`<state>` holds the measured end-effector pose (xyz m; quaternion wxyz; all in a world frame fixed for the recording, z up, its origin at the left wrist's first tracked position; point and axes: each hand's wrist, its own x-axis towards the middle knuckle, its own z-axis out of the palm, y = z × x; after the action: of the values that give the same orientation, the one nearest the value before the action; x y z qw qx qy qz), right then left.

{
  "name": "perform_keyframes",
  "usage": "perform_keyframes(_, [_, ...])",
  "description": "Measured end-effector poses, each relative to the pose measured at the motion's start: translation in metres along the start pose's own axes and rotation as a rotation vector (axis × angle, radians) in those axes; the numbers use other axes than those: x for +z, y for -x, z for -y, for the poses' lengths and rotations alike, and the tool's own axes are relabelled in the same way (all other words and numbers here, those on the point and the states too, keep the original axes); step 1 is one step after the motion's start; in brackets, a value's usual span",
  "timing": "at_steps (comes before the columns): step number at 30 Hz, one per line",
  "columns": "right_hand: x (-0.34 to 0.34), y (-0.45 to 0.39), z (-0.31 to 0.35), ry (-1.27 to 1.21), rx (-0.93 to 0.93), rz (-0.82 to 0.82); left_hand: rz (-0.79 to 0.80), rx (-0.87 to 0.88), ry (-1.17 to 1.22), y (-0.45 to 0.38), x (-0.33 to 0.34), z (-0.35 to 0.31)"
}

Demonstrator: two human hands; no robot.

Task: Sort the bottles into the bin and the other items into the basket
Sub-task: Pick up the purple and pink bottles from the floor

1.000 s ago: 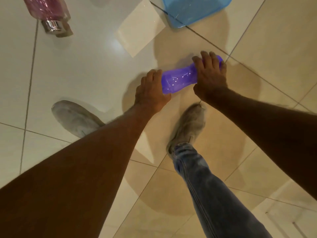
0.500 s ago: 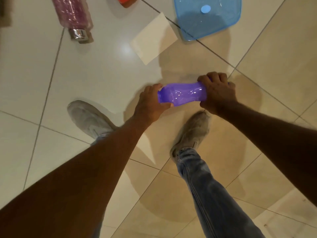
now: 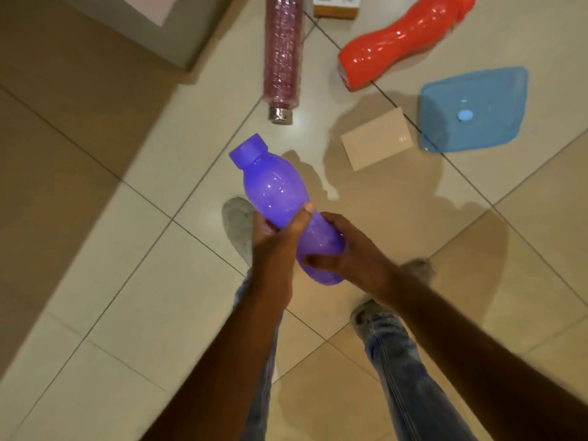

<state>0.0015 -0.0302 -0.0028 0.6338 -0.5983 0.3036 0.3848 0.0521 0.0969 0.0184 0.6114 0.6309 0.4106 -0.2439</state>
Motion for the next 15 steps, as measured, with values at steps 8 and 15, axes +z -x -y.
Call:
perform_keyframes(8, [-0.013,-0.054,0.073,0.155,0.088,0.179,-0.113,0.045,0.272,-0.013,-0.027,-0.032])
perform_keyframes(15, [-0.03,-0.16,0.12,0.12,0.043,-0.19,-0.161,0.072,0.185,-0.044,-0.04,-0.059])
